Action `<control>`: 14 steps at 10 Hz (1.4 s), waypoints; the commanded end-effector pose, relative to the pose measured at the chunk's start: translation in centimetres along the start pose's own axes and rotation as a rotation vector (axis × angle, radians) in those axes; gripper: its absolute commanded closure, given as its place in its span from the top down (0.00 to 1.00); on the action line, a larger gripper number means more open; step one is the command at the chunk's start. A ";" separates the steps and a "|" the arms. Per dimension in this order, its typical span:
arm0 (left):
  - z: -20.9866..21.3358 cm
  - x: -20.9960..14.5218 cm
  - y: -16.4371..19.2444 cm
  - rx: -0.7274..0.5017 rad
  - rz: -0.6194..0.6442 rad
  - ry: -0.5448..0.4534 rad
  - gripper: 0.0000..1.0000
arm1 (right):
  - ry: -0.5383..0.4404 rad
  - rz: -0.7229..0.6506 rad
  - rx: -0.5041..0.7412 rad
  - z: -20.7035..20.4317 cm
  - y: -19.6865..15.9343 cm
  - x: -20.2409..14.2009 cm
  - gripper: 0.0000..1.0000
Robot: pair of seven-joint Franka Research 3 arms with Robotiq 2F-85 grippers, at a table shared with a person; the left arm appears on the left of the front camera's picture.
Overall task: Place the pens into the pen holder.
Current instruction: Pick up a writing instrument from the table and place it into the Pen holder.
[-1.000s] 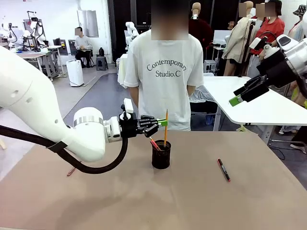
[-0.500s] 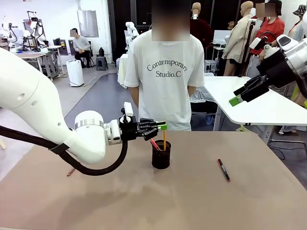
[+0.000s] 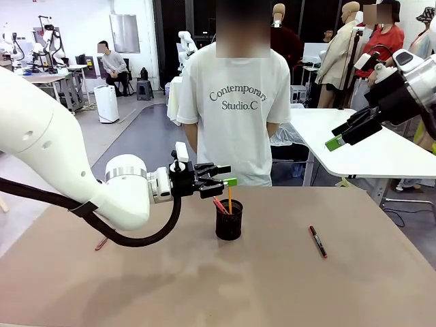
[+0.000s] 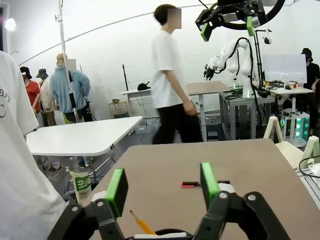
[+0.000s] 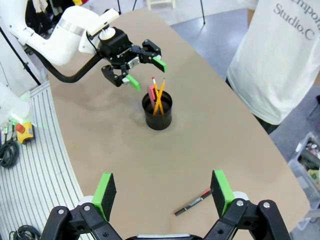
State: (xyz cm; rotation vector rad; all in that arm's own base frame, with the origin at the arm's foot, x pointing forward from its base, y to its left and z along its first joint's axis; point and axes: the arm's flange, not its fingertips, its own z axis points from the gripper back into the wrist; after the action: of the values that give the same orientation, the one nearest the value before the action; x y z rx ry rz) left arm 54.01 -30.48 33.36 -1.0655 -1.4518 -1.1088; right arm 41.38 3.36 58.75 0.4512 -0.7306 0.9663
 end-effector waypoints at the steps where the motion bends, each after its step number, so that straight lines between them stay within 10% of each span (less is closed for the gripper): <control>1: 0.1 0.2 -0.5 -0.012 -0.054 -0.004 1.00 | -0.019 0.006 0.010 0.0 -0.1 0.1 1.00; 10: 0.0 0.8 0.1 -0.002 -0.009 0.005 1.00 | -0.019 0.006 0.010 0.0 -0.1 0.1 1.00; 14: 5.4 6.9 -1.2 0.043 -0.010 0.222 1.00 | -0.019 0.006 0.010 0.0 -0.1 0.1 1.00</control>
State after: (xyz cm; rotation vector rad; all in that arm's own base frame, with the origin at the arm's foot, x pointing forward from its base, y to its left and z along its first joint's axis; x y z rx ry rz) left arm 52.42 -25.85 38.11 -0.9184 -1.3605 -1.1332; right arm 41.39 3.36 58.75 0.4513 -0.7305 0.9662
